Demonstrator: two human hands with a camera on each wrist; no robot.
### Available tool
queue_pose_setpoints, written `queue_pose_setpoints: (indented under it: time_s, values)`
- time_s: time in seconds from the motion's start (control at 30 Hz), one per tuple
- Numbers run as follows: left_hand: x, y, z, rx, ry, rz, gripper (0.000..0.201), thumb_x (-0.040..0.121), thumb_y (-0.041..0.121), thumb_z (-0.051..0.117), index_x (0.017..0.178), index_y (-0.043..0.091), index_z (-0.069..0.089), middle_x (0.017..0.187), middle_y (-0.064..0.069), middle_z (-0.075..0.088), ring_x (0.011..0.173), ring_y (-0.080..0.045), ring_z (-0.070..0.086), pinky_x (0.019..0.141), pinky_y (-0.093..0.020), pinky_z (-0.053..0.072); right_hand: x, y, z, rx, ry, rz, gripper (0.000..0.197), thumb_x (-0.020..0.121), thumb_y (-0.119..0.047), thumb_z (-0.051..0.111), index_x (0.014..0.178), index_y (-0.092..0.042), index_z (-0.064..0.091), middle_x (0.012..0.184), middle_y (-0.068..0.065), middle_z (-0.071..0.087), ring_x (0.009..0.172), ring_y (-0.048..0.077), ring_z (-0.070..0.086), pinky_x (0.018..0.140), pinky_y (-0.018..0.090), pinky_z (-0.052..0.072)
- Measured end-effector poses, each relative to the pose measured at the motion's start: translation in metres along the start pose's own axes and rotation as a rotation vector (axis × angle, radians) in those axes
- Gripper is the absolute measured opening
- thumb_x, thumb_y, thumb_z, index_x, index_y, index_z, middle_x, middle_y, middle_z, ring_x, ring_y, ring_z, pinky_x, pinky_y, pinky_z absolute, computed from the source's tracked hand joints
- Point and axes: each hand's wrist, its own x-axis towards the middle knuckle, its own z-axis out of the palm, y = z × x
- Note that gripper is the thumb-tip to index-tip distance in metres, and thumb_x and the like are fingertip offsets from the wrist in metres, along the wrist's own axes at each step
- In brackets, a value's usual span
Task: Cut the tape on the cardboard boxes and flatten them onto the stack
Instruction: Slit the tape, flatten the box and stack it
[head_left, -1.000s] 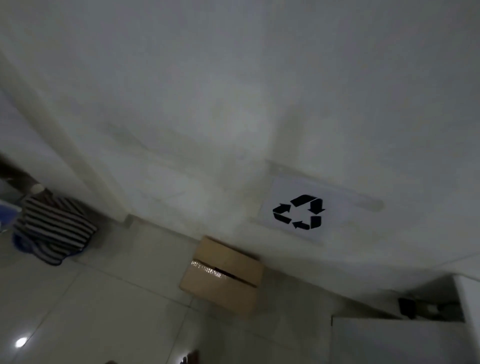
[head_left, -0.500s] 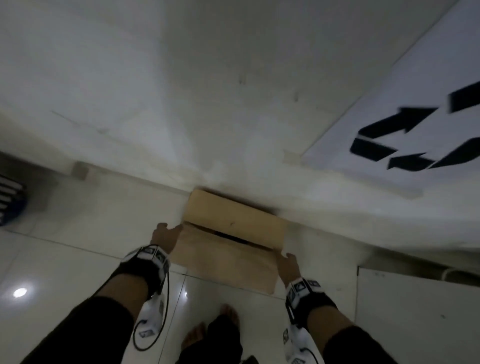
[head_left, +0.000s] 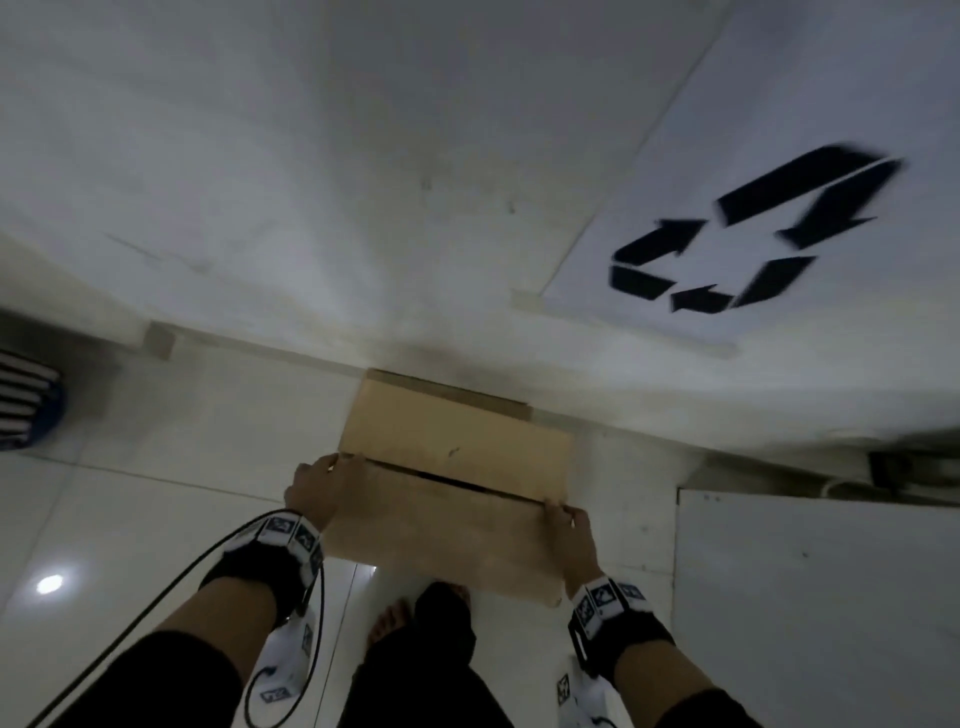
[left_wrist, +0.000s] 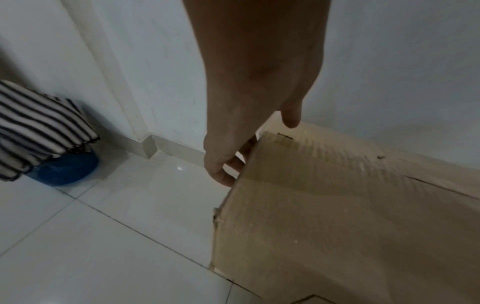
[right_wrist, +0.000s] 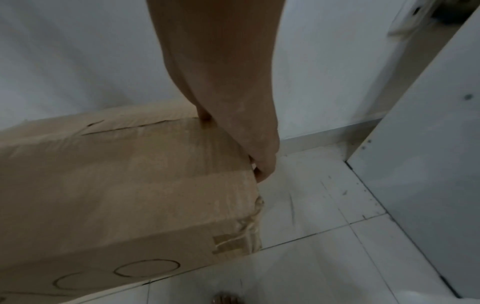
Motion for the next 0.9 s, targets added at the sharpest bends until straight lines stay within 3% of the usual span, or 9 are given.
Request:
queue_pose_setpoints:
  time_s: [0.1,0.2,0.33,0.47,0.53,0.63,0.7,0.77,0.9]
  values:
    - [-0.068,0.008,-0.022,-0.039,0.038,0.043,0.046,0.095,0.045,0.053,0.128,0.013,0.059,0.131,-0.023,0.053,0.117,-0.042,0.051,0.101,-0.050,0.041,-0.063,0.009,-0.045,0.014,-0.013,-0.029,0.045,0.098,-0.042,0.054,0.128,-0.009,0.046,0.133,0.014,0.049,0.114,0.028,0.049,0.094,0.040,0.041]
    - [-0.133,0.016,-0.039,-0.113,0.026,0.099,0.069,0.073,0.063,0.052,0.119,0.012,0.063,0.118,-0.019,0.059,0.107,-0.038,0.057,0.095,-0.048,0.046,-0.116,0.014,-0.090,0.034,-0.007,-0.027,0.042,0.097,-0.043,0.055,0.125,-0.013,0.045,0.129,0.013,0.049,0.114,0.030,0.049,0.099,0.048,0.043]
    - [-0.228,0.053,-0.051,-0.163,0.038,0.297,0.037,0.088,0.032,0.067,0.106,0.000,0.064,0.103,-0.018,0.064,0.099,-0.034,0.060,0.083,-0.041,0.046,-0.183,0.018,-0.157,0.066,0.016,-0.098,0.039,0.097,-0.041,0.057,0.121,-0.013,0.045,0.128,0.012,0.049,0.111,0.028,0.049,0.100,0.049,0.042]
    - [-0.303,0.086,-0.039,-0.155,0.056,0.405,0.024,0.089,0.028,0.067,0.091,0.006,0.059,0.093,-0.011,0.062,0.090,-0.029,0.057,0.074,-0.035,0.038,-0.231,0.023,-0.226,0.085,0.098,-0.193,0.047,0.096,-0.043,0.058,0.131,-0.014,0.045,0.134,0.011,0.047,0.112,0.026,0.049,0.093,0.039,0.042]
    - [-0.332,0.104,-0.027,-0.147,0.060,0.473,0.024,0.088,0.028,0.069,0.087,0.007,0.058,0.089,-0.012,0.063,0.090,-0.031,0.060,0.074,-0.037,0.041,-0.247,0.029,-0.264,0.071,0.132,-0.235,0.062,0.092,-0.056,0.055,0.137,-0.013,0.049,0.137,0.009,0.051,0.120,0.028,0.051,0.096,0.039,0.042]
    - [-0.383,0.137,0.001,-0.138,0.060,0.593,0.028,0.082,0.036,0.074,0.092,0.013,0.060,0.088,-0.005,0.063,0.082,-0.020,0.058,0.069,-0.032,0.044,-0.264,0.047,-0.332,0.061,0.157,-0.340,0.078,0.074,-0.083,0.050,0.111,-0.016,0.066,0.112,0.005,0.066,0.106,0.024,0.060,0.093,0.040,0.048]
    - [-0.418,0.157,0.027,-0.123,0.030,0.697,0.023,0.088,0.030,0.070,0.107,0.021,0.059,0.093,-0.002,0.063,0.080,-0.011,0.057,0.063,-0.022,0.041,-0.277,0.063,-0.378,0.082,0.176,-0.370,0.056,0.082,-0.072,0.054,0.105,-0.022,0.065,0.111,-0.001,0.064,0.105,0.020,0.059,0.097,0.042,0.048]
    - [-0.450,0.172,0.060,-0.118,-0.014,0.769,0.021,0.092,0.026,0.063,0.113,0.021,0.059,0.095,-0.003,0.065,0.076,-0.012,0.060,0.059,-0.022,0.042,-0.282,0.087,-0.424,0.112,0.212,-0.396,0.045,0.089,-0.062,0.056,0.111,-0.024,0.063,0.119,-0.007,0.060,0.110,0.018,0.057,0.100,0.040,0.046]
    - [-0.511,0.204,0.134,-0.212,-0.068,0.850,0.008,0.092,0.020,0.062,0.100,0.018,0.062,0.092,-0.012,0.064,0.057,-0.021,0.066,0.049,-0.027,0.051,-0.284,0.134,-0.516,0.102,0.341,-0.467,0.039,0.096,-0.046,0.056,0.123,-0.020,0.065,0.121,-0.002,0.065,0.107,0.018,0.059,0.094,0.036,0.048]
